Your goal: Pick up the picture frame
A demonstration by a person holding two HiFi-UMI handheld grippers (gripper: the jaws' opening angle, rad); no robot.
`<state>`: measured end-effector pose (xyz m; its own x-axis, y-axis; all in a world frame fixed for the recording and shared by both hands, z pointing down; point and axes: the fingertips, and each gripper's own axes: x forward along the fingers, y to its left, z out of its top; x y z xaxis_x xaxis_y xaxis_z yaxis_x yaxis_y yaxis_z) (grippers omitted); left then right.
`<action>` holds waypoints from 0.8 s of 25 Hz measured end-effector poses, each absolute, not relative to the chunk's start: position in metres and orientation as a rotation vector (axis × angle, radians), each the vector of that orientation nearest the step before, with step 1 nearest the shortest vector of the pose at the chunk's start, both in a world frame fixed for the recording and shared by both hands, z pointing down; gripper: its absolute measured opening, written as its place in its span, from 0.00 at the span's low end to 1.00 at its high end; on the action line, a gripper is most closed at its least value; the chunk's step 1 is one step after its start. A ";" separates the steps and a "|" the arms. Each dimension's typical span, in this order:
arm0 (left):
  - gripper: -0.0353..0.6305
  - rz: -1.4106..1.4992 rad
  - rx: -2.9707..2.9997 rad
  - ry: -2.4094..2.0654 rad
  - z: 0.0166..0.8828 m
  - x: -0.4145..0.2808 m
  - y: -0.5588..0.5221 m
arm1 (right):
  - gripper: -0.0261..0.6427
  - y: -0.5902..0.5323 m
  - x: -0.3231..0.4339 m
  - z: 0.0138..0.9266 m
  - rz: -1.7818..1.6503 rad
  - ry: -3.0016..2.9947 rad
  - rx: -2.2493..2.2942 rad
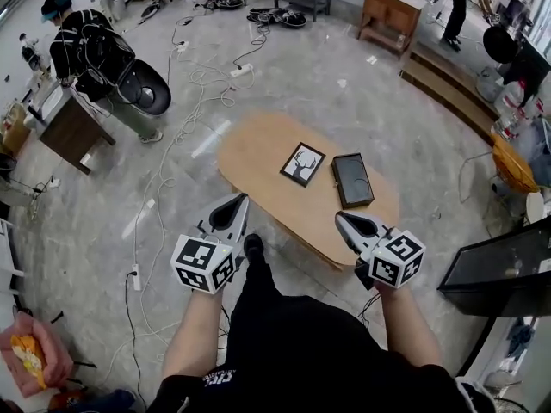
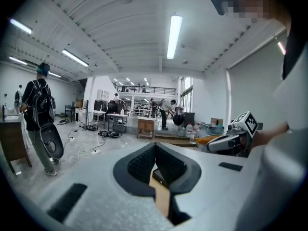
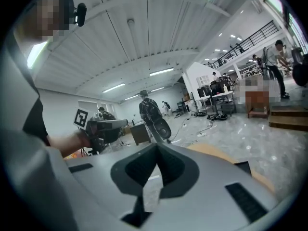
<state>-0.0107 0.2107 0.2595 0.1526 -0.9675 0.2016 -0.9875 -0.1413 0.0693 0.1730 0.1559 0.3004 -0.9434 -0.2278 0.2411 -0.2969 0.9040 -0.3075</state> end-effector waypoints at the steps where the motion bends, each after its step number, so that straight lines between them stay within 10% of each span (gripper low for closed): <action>1: 0.07 0.148 2.247 -1.910 0.262 -0.018 0.198 | 0.05 0.147 0.168 0.302 0.505 -2.859 0.421; 20: 0.07 0.171 2.395 -1.574 0.300 -0.220 -0.008 | 0.05 -0.016 -0.034 0.312 0.599 -2.735 0.786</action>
<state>-0.2202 -0.0078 0.2996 0.4031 -0.8819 0.2444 -0.9139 -0.3736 0.1589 -0.0338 -0.0164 0.3117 -0.8286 -0.4541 0.3275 -0.5494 0.7721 -0.3195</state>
